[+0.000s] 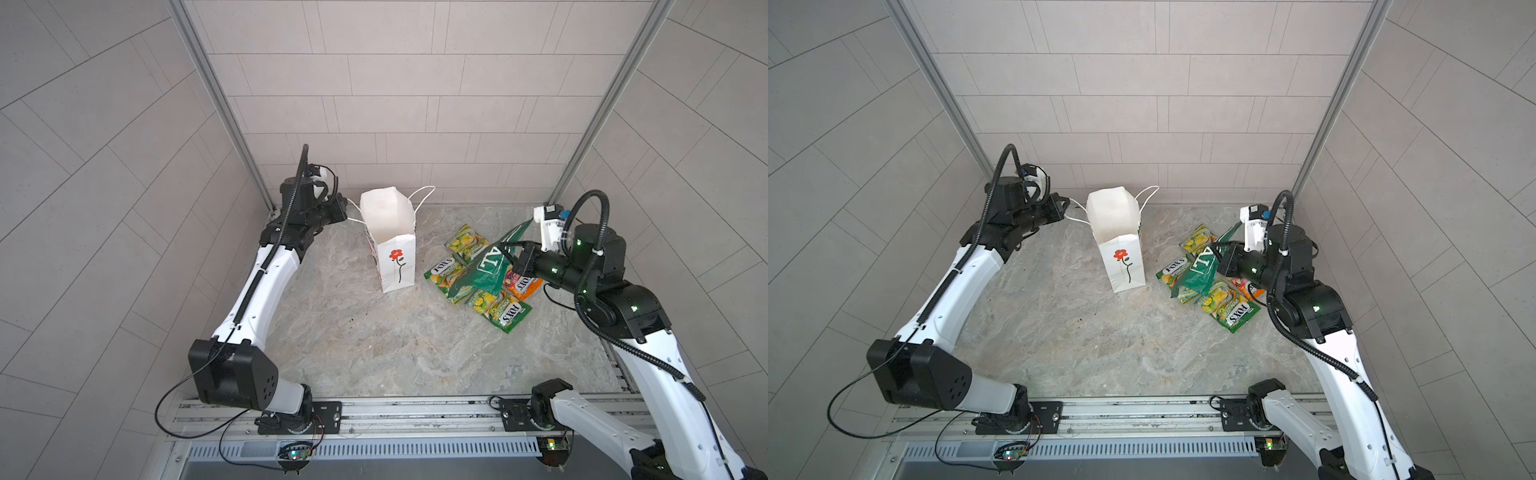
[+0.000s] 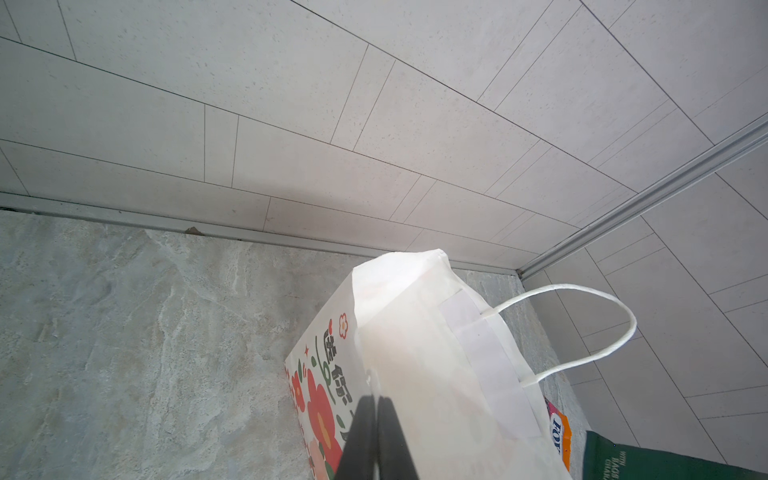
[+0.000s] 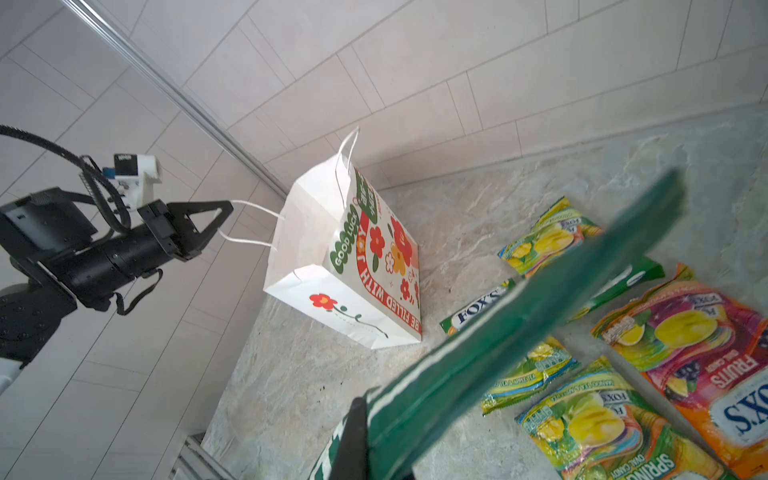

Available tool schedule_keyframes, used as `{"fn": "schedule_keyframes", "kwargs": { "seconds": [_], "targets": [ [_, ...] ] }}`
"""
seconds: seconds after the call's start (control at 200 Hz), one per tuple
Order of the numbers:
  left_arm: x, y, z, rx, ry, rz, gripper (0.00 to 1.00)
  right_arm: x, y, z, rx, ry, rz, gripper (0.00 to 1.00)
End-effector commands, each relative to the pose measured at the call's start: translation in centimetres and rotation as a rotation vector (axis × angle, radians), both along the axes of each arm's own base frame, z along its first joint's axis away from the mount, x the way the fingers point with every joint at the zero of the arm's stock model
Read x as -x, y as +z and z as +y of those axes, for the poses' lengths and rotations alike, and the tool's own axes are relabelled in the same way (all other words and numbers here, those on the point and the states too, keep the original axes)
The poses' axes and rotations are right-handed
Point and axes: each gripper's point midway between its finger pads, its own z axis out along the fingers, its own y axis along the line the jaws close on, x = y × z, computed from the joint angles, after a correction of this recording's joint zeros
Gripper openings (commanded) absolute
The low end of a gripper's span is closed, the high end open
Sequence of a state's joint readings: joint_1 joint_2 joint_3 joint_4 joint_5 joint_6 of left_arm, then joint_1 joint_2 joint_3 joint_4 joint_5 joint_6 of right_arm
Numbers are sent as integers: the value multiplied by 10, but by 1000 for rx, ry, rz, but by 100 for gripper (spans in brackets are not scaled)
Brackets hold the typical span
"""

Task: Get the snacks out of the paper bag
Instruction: 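Carry the crisps bag down beside the Fox's packets with the right gripper, then lay the crisps bag flat on the table and open the right gripper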

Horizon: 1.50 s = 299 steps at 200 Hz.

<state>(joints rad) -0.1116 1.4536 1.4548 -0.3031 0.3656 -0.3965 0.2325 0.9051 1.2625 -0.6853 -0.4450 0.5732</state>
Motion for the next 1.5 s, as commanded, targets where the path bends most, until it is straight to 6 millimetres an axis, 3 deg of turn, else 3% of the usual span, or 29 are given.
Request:
{"fn": "schedule_keyframes", "kwargs": {
  "seconds": [0.0,0.28,0.605,0.765,0.951,1.006,1.041,1.121,1.491],
  "targets": [
    [-5,5,1,15,0,-22,0,5,-5,14,-55,82,-5,0],
    [-4,5,0,16,-6,-22,0,-1,-45,54,-231,220,66,0],
    [-4,4,0,17,-8,-18,0,-2,-60,105,-279,330,89,0],
    [-2,4,0,10,-7,-20,0,-11,-82,118,-354,333,124,0],
    [-3,2,0,11,-9,-15,0,-12,-140,120,-373,311,232,0],
    [-3,2,0,12,-8,-14,0,-9,-156,118,-353,299,269,0],
    [-3,2,0,14,-10,-12,0,-2,-180,114,-330,283,322,0],
    [-3,1,-1,15,-13,-12,0,9,-202,107,-293,264,374,0],
    [-3,1,-1,17,-13,-11,0,54,-265,66,-161,166,467,0]
  ]
}}
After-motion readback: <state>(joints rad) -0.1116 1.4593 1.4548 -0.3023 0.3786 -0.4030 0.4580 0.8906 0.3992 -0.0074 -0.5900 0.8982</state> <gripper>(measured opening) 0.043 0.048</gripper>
